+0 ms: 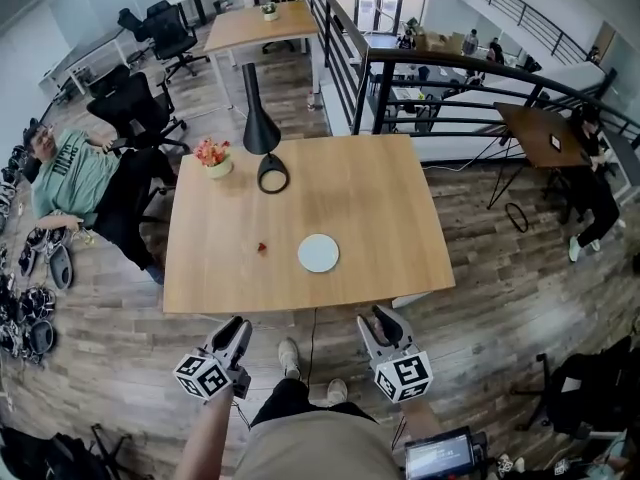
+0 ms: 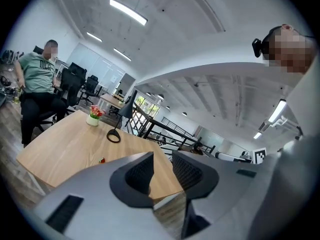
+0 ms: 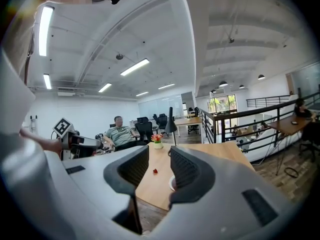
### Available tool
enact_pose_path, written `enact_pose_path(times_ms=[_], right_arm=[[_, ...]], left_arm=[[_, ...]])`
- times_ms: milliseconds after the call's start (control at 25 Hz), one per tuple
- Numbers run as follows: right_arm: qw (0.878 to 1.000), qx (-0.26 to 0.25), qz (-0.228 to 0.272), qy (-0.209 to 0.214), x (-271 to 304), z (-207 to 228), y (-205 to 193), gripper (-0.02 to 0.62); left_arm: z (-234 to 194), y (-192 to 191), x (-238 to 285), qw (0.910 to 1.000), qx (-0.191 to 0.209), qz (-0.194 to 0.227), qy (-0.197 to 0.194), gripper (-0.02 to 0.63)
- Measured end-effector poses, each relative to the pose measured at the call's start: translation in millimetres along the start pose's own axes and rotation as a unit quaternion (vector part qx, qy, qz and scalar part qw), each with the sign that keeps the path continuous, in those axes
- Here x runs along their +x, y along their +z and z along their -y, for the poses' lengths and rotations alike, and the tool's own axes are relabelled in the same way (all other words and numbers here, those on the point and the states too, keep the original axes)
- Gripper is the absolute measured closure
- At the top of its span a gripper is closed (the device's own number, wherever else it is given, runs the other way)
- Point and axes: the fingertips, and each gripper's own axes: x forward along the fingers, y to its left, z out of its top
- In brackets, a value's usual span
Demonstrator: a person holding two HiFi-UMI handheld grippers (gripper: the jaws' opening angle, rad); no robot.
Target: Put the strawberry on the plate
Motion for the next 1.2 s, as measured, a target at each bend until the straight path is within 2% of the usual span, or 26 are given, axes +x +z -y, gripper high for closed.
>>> enact_pose_path(times_ms=[360, 760, 1000, 1200], right_arm=[[1.0, -0.012, -0.013, -0.023, 84, -10, 25, 0.457], [0.998, -0.027, -0.021, -0.049, 146, -25, 41, 0.459], [0.997, -0.029, -0.026, -0.067, 162, -21, 36, 0.459], [0.997, -0.021, -0.025, -0.07, 177, -13, 37, 0.459]], left_arm=[[-78, 38, 34, 0.9997, 0.005, -0.021, -0.013, 0.485], [-151, 42, 68, 0.9969, 0.02, -0.066, -0.037, 0.485], [-164, 32, 97, 0.9923, 0.035, -0.097, -0.068, 0.485], [-169, 35, 110, 0.9906, 0.04, -0.108, -0.073, 0.485]])
